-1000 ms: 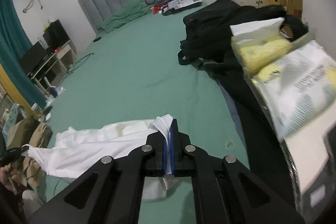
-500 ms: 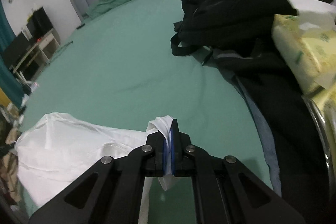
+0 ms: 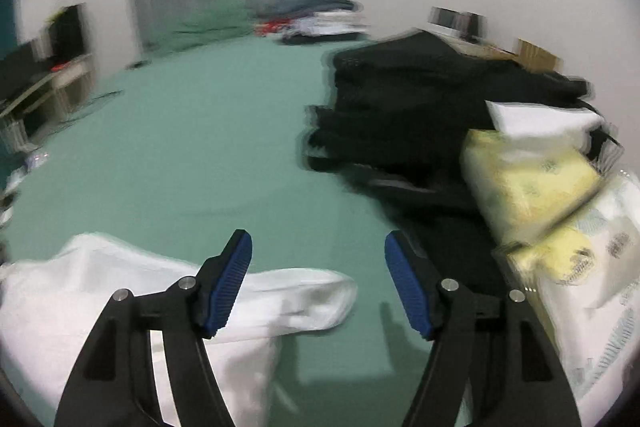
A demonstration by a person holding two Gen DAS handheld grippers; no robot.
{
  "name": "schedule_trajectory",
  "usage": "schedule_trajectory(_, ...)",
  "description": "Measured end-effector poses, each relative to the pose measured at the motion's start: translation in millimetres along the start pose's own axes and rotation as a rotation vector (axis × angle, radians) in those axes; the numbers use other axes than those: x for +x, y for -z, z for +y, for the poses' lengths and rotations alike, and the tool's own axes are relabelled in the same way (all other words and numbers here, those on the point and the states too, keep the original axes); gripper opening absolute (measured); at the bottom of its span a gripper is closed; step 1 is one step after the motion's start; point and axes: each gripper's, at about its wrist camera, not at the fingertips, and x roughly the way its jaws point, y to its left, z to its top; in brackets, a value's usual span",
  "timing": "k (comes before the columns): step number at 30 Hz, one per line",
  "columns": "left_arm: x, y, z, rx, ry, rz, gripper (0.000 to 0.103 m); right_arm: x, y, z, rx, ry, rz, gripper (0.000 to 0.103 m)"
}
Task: Fold large clothes
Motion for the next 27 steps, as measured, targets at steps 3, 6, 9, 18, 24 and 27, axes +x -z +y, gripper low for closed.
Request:
schedule_trajectory(3,5,22,-40,0.149,0.092,0.091,0.054,-3,11,45,-0.124,-0.177,0.042,0.069)
schedule_trajectory(6,12,47,-78,0.277,0.141,0.127,0.054,1,33,88,-0.266,-0.312,0.127,0.069)
schedule_trajectory(9,22,60,-98,0.335,0.165,0.167,0.054,0,59,125,-0.455,-0.357,0.198,0.069)
schedule_trajectory(18,48,79,-133,0.578,0.081,0.203,0.047,-2,75,148,-0.606,-0.294,0.161,0.062)
schedule_trajectory(24,58,62,-136,0.576,0.085,0.186,0.008,23,46,158,-0.549,-0.305,0.148,0.006)
schedule_trajectory(27,64,49,-140,0.563,0.07,0.17,0.007,33,35,156,-0.506,-0.31,0.135,0.005)
